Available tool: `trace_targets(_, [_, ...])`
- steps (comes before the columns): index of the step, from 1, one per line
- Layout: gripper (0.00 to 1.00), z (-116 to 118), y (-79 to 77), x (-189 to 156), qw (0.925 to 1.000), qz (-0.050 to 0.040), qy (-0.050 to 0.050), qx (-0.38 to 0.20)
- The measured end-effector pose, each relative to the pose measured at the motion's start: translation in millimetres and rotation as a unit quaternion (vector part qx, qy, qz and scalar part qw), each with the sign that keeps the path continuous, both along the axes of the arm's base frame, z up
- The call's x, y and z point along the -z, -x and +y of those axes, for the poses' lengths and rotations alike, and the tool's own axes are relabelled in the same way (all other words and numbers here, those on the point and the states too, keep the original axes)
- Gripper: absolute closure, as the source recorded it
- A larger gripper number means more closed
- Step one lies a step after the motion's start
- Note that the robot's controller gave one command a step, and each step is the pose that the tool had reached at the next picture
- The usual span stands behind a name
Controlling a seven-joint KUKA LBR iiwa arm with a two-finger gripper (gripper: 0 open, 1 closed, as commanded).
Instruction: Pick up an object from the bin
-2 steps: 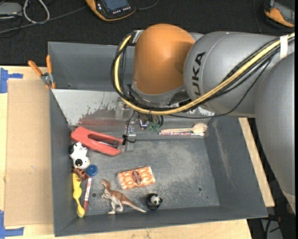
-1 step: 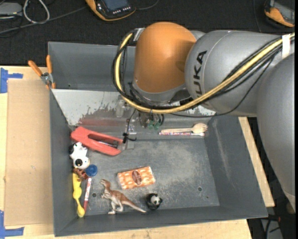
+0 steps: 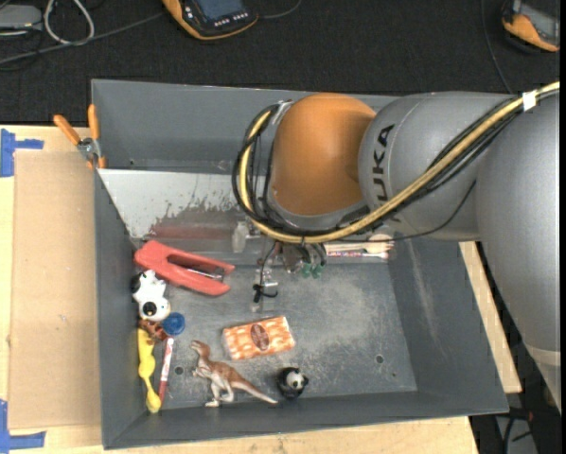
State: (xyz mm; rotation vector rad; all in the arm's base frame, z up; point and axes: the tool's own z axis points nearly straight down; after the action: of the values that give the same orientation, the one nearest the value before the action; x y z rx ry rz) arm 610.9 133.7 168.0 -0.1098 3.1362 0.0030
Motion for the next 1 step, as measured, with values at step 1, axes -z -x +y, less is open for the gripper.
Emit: trace_targets(1, [0.0, -38.5, 32.8, 79.5, 0.9969, 0.001, -0.001, -0.078])
